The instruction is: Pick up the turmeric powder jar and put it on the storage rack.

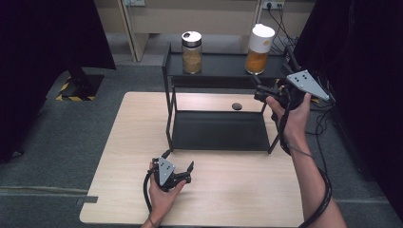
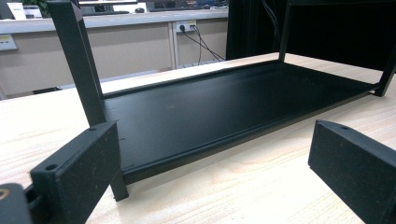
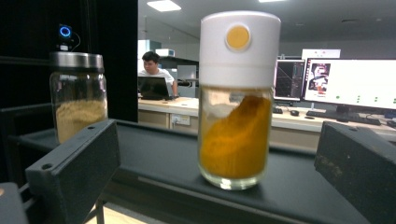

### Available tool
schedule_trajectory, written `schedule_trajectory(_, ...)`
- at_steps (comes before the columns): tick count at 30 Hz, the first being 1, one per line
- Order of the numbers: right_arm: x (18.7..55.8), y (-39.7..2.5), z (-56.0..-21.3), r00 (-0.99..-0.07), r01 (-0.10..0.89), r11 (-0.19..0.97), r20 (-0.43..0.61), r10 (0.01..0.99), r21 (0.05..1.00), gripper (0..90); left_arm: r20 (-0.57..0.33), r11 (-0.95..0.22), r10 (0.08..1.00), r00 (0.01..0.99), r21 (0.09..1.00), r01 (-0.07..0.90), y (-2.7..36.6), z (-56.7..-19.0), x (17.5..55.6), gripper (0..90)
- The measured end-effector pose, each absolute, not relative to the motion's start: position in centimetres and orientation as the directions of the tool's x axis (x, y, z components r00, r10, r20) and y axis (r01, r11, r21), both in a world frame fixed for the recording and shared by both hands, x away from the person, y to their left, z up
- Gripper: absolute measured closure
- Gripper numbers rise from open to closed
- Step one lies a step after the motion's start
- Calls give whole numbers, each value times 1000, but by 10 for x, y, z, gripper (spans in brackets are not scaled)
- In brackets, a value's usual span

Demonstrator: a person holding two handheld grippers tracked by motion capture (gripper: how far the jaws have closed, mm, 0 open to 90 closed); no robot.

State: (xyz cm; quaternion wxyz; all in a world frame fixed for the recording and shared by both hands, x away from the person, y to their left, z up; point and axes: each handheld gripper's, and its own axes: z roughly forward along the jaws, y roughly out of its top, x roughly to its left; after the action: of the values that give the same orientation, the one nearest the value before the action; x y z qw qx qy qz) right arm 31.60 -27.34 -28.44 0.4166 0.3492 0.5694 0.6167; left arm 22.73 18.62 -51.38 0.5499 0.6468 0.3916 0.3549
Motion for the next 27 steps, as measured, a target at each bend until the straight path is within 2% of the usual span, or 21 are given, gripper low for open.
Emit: schedule_trajectory(27,286,-294,-345,-421,-46,2,-21,907,999,6,33,-90,899,436,990,112,185,-514,226,18)
